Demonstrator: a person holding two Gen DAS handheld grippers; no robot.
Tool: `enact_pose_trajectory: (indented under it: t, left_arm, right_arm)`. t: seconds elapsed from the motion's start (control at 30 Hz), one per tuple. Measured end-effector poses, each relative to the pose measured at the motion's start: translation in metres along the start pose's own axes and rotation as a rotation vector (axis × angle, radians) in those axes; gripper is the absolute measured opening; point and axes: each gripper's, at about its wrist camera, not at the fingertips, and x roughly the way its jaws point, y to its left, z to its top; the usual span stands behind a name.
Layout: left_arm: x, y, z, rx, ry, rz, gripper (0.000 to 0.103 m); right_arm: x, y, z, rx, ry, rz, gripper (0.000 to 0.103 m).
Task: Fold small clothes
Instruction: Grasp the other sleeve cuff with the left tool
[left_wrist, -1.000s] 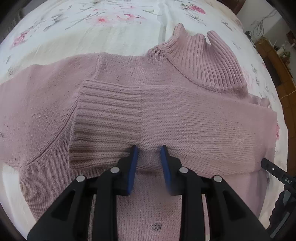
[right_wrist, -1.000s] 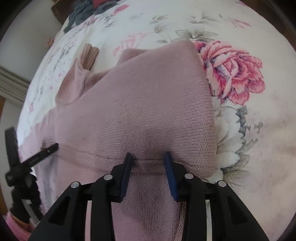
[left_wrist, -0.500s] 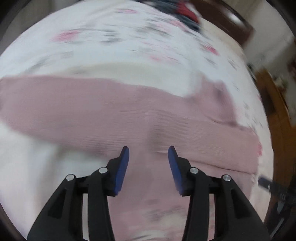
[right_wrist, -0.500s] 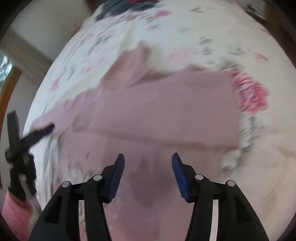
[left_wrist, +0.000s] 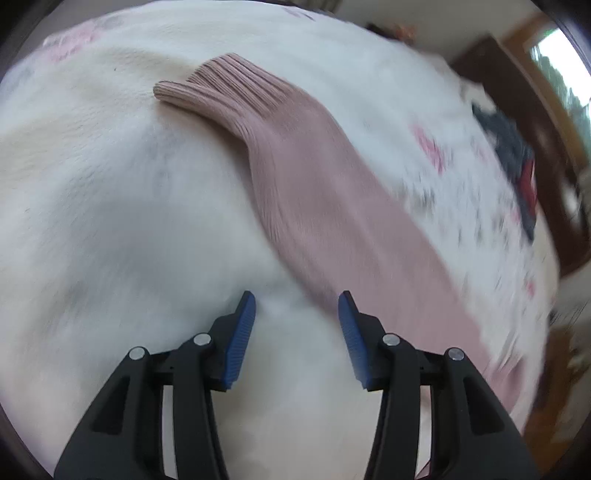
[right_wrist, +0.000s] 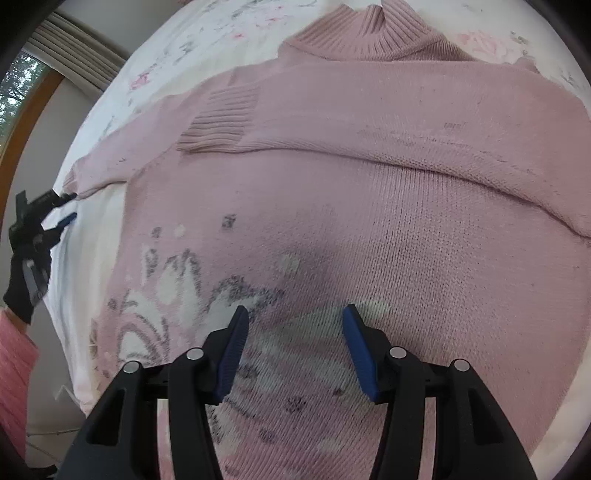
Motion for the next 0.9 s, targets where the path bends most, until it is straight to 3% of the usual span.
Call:
enact_pose_trajectory:
  t: [0.27, 0.33, 0.43, 0.7, 0.9]
  left_arm:
    - [0.023, -0.005, 0.039, -0.045, -0.039, -0.06, 0.042]
    - [0.025, -0.007, 0.042, -0.039, -0.047, -0.049, 0.024]
    - [0.023, -0.001, 0.046, -0.05, -0.049, -0.06, 0.006]
    - [-0.021, -0.03, 0.032, 0.016, -0.159, -0.176, 0.005]
    - [-0.063, -0.101, -0.003, 0.207, -0.183, -0.269, 0.004]
  right_arm:
    - [0.01, -0.001, 0.002, 0.008, 0.0, 0.009, 0.054]
    - [0.011, 0.0, 0.001, -0.001, -0.002, 0.003, 0.056]
    - [0.014, 0.004, 0.002, -0.017, -0.003, -0.006, 0.058]
    - [0.009, -0.001, -0.001, -0.005, -0.021, 0.02, 0.058]
    - [-0.013, -0.009, -0.009, 0.035, -0.069, 0.024, 0.057]
